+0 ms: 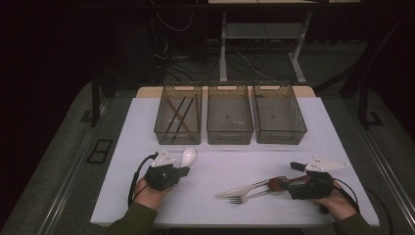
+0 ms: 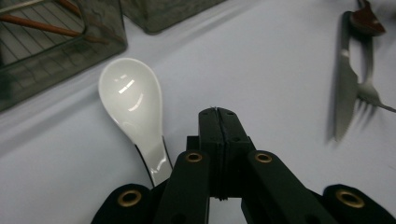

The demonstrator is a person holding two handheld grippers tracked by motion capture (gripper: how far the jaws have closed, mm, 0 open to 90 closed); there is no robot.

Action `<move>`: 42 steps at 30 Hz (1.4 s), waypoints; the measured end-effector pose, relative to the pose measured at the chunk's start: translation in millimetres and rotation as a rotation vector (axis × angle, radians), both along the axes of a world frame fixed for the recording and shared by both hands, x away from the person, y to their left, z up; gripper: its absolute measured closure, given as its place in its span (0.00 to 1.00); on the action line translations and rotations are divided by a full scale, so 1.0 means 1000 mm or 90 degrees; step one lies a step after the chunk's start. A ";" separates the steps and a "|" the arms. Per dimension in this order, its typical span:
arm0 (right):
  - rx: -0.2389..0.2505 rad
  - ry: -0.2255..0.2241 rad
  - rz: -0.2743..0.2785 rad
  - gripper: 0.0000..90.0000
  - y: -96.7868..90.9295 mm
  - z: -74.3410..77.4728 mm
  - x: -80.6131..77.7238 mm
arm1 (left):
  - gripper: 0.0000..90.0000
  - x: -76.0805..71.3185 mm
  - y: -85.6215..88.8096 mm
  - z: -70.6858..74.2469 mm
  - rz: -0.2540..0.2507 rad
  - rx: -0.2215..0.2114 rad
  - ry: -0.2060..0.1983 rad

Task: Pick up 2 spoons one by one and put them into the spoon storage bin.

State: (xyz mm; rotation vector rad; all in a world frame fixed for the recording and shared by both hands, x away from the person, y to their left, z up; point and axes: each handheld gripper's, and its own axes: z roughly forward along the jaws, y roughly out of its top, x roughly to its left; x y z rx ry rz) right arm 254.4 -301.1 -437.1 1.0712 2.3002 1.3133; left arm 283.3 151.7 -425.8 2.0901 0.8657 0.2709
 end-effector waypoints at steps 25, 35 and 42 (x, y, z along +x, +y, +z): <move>0.002 0.003 -0.004 0.16 -0.002 -0.001 0.001 | 0.99 0.080 -0.006 -0.010 0.114 0.083 -0.004; 0.003 0.001 -0.005 0.16 -0.002 0.000 0.001 | 0.99 0.087 -0.020 -0.013 0.095 0.085 0.008; 0.002 -0.001 -0.005 0.16 -0.002 0.000 0.001 | 0.99 0.087 -0.031 -0.014 0.067 0.086 0.014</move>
